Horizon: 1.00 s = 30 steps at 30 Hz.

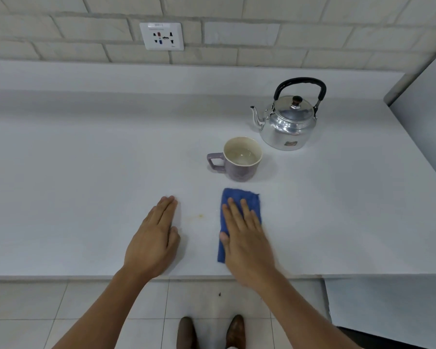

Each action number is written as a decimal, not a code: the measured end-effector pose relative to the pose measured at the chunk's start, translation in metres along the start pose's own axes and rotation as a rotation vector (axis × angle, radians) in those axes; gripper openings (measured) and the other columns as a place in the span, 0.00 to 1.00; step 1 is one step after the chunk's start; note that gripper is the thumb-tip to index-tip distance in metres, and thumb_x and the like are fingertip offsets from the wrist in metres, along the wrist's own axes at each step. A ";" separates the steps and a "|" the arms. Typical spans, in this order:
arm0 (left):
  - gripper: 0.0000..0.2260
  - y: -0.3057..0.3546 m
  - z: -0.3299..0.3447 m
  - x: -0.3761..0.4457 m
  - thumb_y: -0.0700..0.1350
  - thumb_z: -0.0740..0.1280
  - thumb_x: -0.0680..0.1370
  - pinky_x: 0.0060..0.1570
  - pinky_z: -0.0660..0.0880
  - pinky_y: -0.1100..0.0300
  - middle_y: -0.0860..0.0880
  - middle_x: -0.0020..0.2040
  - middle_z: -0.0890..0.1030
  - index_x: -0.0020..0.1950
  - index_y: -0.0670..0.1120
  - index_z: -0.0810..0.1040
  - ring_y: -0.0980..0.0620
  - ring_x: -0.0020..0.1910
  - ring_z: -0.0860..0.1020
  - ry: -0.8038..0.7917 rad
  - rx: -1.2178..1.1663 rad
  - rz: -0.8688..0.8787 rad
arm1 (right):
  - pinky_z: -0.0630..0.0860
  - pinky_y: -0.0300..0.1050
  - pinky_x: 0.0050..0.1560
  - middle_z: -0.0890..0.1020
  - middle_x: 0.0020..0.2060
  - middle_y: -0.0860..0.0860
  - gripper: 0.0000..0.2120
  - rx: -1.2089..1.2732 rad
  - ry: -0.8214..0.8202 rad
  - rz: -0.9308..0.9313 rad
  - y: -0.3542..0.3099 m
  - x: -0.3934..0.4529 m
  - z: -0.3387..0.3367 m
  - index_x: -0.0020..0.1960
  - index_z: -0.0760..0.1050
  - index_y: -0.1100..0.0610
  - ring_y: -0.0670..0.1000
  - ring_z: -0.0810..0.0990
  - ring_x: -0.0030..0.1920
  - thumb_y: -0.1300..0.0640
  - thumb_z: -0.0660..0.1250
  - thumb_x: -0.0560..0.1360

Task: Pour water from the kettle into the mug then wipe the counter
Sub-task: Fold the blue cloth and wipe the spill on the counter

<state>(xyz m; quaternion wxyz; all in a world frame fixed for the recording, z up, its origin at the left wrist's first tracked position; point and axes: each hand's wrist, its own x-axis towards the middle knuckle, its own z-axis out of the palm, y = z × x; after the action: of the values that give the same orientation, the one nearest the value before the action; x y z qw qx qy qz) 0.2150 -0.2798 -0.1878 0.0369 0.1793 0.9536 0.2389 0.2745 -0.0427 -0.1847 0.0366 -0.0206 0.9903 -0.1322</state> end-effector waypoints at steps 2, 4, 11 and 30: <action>0.29 -0.004 -0.006 0.001 0.48 0.53 0.81 0.80 0.52 0.59 0.52 0.84 0.59 0.83 0.44 0.61 0.56 0.83 0.54 -0.026 -0.033 0.014 | 0.43 0.51 0.80 0.43 0.83 0.46 0.28 -0.031 -0.016 -0.106 0.002 -0.019 0.003 0.83 0.43 0.52 0.50 0.38 0.81 0.46 0.44 0.85; 0.28 -0.011 -0.014 -0.001 0.48 0.53 0.81 0.80 0.53 0.59 0.52 0.84 0.61 0.82 0.45 0.63 0.55 0.83 0.55 -0.063 -0.015 0.077 | 0.45 0.49 0.78 0.45 0.82 0.43 0.27 -0.037 -0.028 -0.156 0.020 -0.037 -0.001 0.83 0.45 0.49 0.48 0.41 0.81 0.46 0.45 0.86; 0.27 -0.060 -0.040 -0.015 0.56 0.52 0.84 0.81 0.55 0.54 0.55 0.83 0.62 0.82 0.48 0.64 0.56 0.83 0.55 -0.042 0.108 0.115 | 0.47 0.55 0.80 0.41 0.82 0.48 0.30 -0.017 0.003 0.189 0.062 -0.028 -0.013 0.82 0.41 0.52 0.52 0.36 0.81 0.45 0.46 0.85; 0.29 -0.072 -0.033 -0.014 0.61 0.51 0.85 0.81 0.48 0.57 0.58 0.85 0.53 0.85 0.52 0.55 0.58 0.84 0.47 -0.072 0.198 0.139 | 0.45 0.50 0.79 0.47 0.82 0.40 0.26 0.006 -0.098 -0.263 0.033 -0.029 -0.010 0.83 0.46 0.45 0.45 0.40 0.81 0.47 0.47 0.86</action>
<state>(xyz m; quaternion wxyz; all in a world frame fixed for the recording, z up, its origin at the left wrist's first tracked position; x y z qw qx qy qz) 0.1994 -0.3586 -0.1928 0.0367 0.2563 0.9558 0.1392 0.3015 -0.0064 -0.1818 0.0676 -0.1567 0.9756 -0.1378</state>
